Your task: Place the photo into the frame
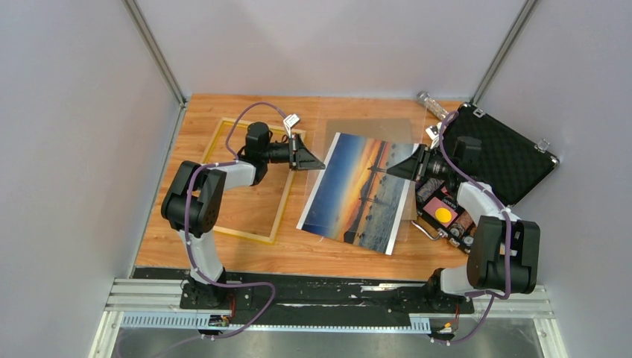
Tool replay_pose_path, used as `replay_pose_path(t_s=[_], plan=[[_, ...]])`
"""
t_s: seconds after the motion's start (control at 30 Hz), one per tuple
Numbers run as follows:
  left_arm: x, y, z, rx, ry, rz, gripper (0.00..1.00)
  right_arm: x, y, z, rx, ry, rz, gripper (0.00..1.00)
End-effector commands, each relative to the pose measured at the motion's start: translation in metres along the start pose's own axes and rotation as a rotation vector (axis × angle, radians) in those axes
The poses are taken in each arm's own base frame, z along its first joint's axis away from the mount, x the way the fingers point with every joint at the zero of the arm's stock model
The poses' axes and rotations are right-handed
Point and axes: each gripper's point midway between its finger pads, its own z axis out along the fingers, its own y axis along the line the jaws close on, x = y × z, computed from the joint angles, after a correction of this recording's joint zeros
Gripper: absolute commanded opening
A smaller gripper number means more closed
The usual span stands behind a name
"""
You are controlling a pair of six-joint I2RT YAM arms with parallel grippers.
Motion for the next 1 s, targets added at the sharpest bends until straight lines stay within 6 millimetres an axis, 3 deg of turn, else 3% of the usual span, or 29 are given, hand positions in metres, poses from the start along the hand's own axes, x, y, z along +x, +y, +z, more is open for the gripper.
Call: replay_pose_path(t_s=[0.0, 0.13, 0.2, 0.37, 0.53, 0.67, 0.8, 0.97], plan=[[-0.009, -0.001, -0.005, 0.004, -0.041, 0.037, 0.0, -0.006, 0.005, -0.003, -0.026, -0.008, -0.056, 0.23], [-0.01, 0.004, -0.008, -0.021, -0.049, 0.051, 0.0, -0.009, 0.007, -0.005, -0.038, -0.009, -0.051, 0.0], [-0.01, 0.006, -0.009, -0.036, -0.047, 0.061, 0.0, -0.01, 0.009, -0.006, -0.045, -0.008, -0.057, 0.0], [-0.01, 0.011, -0.011, -0.082, -0.042, 0.07, 0.24, -0.012, 0.015, -0.007, -0.063, -0.006, -0.062, 0.0], [-0.01, 0.015, -0.012, -0.106, -0.038, 0.077, 0.35, -0.016, 0.019, -0.01, -0.071, -0.01, -0.058, 0.0], [-0.009, 0.022, -0.015, -0.147, -0.037, 0.083, 0.69, -0.018, 0.019, -0.012, -0.073, -0.014, -0.043, 0.0], [-0.015, 0.023, -0.023, -0.196, -0.051, 0.103, 0.88, -0.019, 0.018, -0.011, -0.069, -0.014, -0.022, 0.0], [-0.027, 0.024, -0.036, -0.249, -0.082, 0.135, 0.94, -0.019, 0.011, -0.01, -0.048, -0.018, 0.03, 0.0]])
